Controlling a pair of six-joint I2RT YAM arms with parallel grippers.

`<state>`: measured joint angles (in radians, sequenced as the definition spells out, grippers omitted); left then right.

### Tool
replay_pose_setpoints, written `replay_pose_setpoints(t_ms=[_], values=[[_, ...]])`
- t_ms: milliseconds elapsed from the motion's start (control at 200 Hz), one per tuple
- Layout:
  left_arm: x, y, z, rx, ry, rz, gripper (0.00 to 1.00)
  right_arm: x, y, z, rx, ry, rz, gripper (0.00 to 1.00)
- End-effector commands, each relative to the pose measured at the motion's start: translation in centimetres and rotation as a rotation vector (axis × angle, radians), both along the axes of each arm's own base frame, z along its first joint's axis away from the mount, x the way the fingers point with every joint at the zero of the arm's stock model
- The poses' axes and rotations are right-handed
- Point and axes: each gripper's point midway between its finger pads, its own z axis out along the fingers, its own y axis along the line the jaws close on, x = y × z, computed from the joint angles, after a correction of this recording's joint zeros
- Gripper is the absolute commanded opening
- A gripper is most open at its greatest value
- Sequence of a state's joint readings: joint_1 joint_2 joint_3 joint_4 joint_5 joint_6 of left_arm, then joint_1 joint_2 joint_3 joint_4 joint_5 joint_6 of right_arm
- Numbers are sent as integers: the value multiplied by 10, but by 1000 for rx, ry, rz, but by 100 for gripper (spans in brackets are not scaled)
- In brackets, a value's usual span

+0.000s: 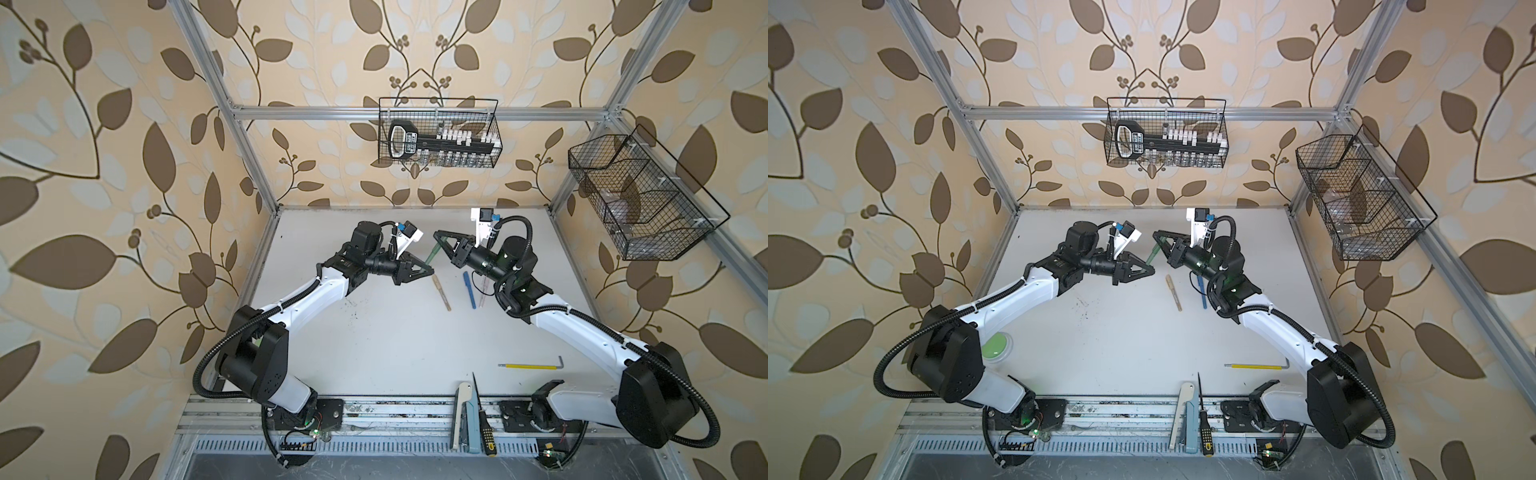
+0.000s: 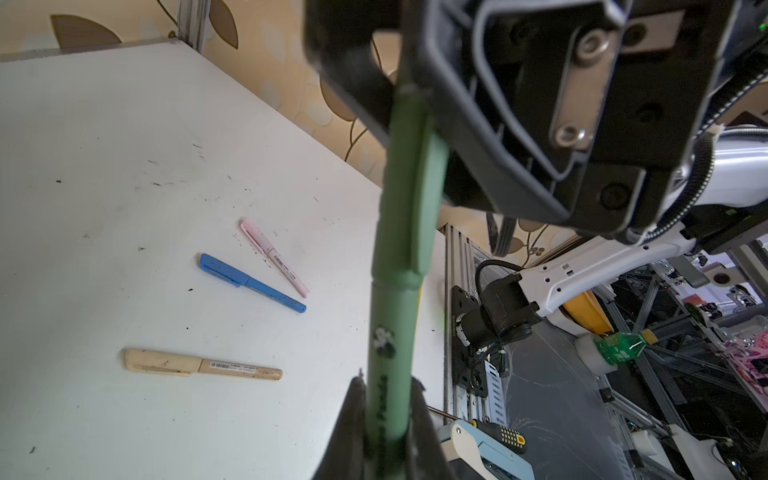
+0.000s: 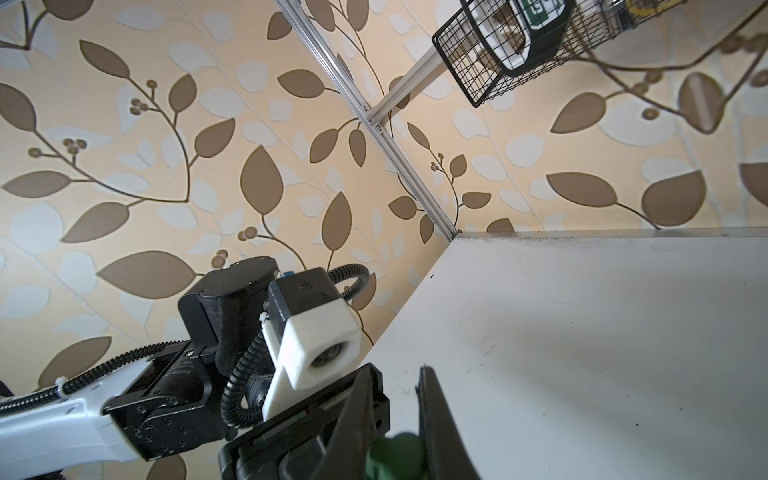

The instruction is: Insert the pens into the pen caps

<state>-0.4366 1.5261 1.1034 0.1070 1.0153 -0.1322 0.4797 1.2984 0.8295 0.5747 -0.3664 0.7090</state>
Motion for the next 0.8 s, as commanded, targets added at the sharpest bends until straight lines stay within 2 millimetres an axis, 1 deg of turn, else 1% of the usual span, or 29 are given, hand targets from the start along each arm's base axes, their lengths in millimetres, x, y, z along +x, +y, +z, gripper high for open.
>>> replay_pose_setpoints(t_ms=[0,100,190,250,300,335,380,405,430,435,440,500,560,590,615,685,695,715,795], values=[[94,73,171,-330,-416,418,0,-103,59,-127,-160,407,466,0],[103,83,183,-370,-430,434,0,-118,66,-145,-174,453,498,0],[108,86,193,-391,-446,444,0,-127,71,-155,-153,483,510,0],[110,83,197,-402,-442,423,0,-131,75,-159,-152,495,524,0],[109,77,197,-421,-436,383,0,-130,80,-155,-151,485,532,0],[107,69,193,-424,-419,341,0,-126,81,-150,-149,470,527,0],[106,58,178,-400,-369,307,0,-119,80,-142,-149,449,509,0],[104,52,167,-374,-347,293,0,-114,79,-137,-153,438,498,0],[101,45,151,-337,-320,284,0,-109,77,-131,-160,419,486,0],[100,44,150,-332,-336,282,0,-108,77,-130,-161,416,483,0],[100,43,145,-321,-311,283,0,-107,76,-129,-162,412,481,0],[86,29,103,-203,-258,274,0,-93,68,-113,-165,371,440,0],[72,23,60,-77,-199,277,0,-79,54,-96,-162,337,378,0],[65,26,44,-41,-171,288,0,-72,46,-90,-165,325,344,0],[63,31,36,-25,-150,311,0,-68,40,-87,-174,317,317,0],[57,44,10,24,-116,378,0,-56,24,-89,-214,315,245,0],[53,48,13,23,-124,390,0,-55,23,-90,-219,317,240,0],[51,51,10,33,-116,409,0,-53,19,-92,-222,322,230,0],[45,57,-11,66,-57,433,0,-48,11,-98,-208,342,202,0]])
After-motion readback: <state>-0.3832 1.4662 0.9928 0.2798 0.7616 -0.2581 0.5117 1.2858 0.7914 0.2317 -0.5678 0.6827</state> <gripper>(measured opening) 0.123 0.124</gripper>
